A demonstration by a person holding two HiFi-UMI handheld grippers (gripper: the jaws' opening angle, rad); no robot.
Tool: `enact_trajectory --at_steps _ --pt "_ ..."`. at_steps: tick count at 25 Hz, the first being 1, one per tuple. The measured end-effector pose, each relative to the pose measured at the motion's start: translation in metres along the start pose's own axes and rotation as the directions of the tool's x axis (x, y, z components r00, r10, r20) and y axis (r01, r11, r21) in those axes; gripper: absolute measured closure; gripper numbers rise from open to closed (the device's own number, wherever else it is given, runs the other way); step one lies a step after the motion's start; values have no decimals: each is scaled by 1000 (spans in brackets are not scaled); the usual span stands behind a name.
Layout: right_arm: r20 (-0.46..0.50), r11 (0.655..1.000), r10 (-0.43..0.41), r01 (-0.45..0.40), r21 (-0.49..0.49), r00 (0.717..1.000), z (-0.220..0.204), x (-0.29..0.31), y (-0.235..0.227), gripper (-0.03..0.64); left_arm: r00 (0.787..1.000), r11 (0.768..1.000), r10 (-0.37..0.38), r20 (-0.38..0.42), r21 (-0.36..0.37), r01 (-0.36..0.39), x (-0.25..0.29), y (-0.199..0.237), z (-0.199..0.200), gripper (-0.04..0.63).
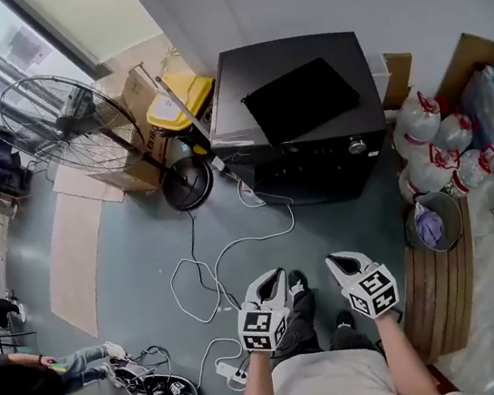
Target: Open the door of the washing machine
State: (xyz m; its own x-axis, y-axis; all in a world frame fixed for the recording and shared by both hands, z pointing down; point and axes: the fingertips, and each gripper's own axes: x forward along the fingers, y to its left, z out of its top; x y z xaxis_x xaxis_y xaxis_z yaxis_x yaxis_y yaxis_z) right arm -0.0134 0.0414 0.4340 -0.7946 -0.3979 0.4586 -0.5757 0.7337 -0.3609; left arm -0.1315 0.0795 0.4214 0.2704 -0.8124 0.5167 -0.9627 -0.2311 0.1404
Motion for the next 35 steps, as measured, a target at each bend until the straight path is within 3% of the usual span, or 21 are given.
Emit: enact_trajectory --at_steps 2,8,15,20,28,31,35 --pt "-5 1000 -15 15 13 1000 9 26 -4 617 1000 1000 -19 -10 4 19 13 22 6 538" --pt "-5 999 -22 22 27 1000 45 102 -4 616 999 997 -23 -44 -74 20 50 103 19 538" --pt "-39 996 -89 89 3 995 51 162 -28 617 991 991 -86 -99 -108 75 107 151 4 538" --pt "-99 989 -142 139 -42 985 34 186 -60 615 981 987 -126 -145 -119 110 144 166 -19 538" --pt "-87 971 -234 229 -68 968 26 217 -124 615 981 986 -123 -151 -133 103 203 196 -45 538" --pt "-84 960 -260 249 -130 962 20 230 -144 615 977 985 -134 -166 -132 113 223 199 -62 538" --pt "-65 930 -318 297 -217 946 23 236 -175 615 963 988 -153 -223 -40 148 256 200 -87 537"
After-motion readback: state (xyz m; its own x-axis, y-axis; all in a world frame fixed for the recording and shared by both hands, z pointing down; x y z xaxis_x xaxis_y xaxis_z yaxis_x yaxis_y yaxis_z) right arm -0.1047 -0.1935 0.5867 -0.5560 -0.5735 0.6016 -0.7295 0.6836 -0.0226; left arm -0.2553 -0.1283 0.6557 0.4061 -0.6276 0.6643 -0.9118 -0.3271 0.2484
